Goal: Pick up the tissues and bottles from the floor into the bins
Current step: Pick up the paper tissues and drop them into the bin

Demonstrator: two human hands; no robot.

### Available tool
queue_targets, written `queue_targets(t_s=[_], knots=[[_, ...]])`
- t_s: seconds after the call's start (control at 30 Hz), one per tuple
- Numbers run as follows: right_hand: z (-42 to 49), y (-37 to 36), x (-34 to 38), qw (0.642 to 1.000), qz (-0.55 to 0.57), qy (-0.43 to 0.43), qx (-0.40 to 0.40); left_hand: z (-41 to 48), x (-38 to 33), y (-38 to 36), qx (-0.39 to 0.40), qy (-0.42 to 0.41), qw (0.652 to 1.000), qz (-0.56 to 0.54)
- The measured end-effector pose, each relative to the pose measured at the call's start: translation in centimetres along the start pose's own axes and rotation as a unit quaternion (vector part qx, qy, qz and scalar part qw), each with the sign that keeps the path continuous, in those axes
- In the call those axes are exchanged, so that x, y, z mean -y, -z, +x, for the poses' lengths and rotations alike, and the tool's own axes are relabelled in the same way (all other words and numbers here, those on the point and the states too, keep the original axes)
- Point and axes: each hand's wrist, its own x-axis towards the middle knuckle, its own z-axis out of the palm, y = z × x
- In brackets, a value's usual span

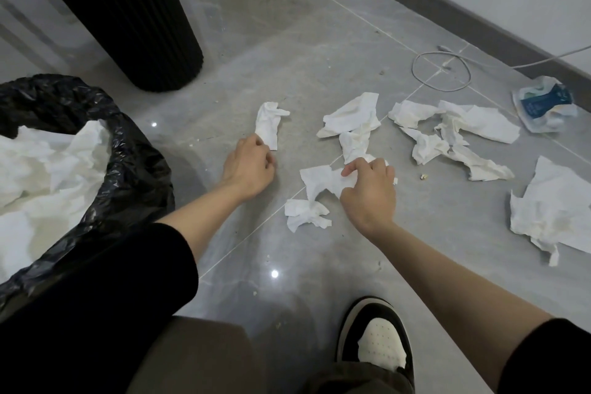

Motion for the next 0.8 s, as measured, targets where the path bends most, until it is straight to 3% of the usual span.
queue_targets(t_s=[0.13, 0.27, 0.43, 0.63, 0.7, 0.8], knots=[[-0.4, 0.0, 1.0, 0.995, -0.014, 0.094, -0.030, 1.1, -0.7, 0.4, 0.114, 0.028, 0.993, -0.004], [-0.2, -0.1, 1.6, 0.990, -0.004, 0.122, 0.069, 1.9, -1.2, -0.7, 0.201, 0.049, 0.977, 0.042], [-0.3, -1.0, 1.2, 0.975, -0.028, 0.073, 0.207, 1.9, -0.4, -0.9, 0.179, 0.072, 0.981, 0.020], [0.4, -1.2, 0.9, 0.978, -0.063, 0.053, 0.192, 0.0, -0.8, 1.0, 0.037, 0.016, 0.998, -0.051], [0.5, -1.2, 0.5, 0.978, -0.093, 0.061, 0.176, -1.3, -1.4, 1.9, 0.035, 0.009, 0.998, -0.051], [0.3, -1.4, -0.3, 0.973, -0.138, 0.087, 0.162, -2.4, -1.7, 1.7, 0.106, -0.026, 0.993, -0.034]])
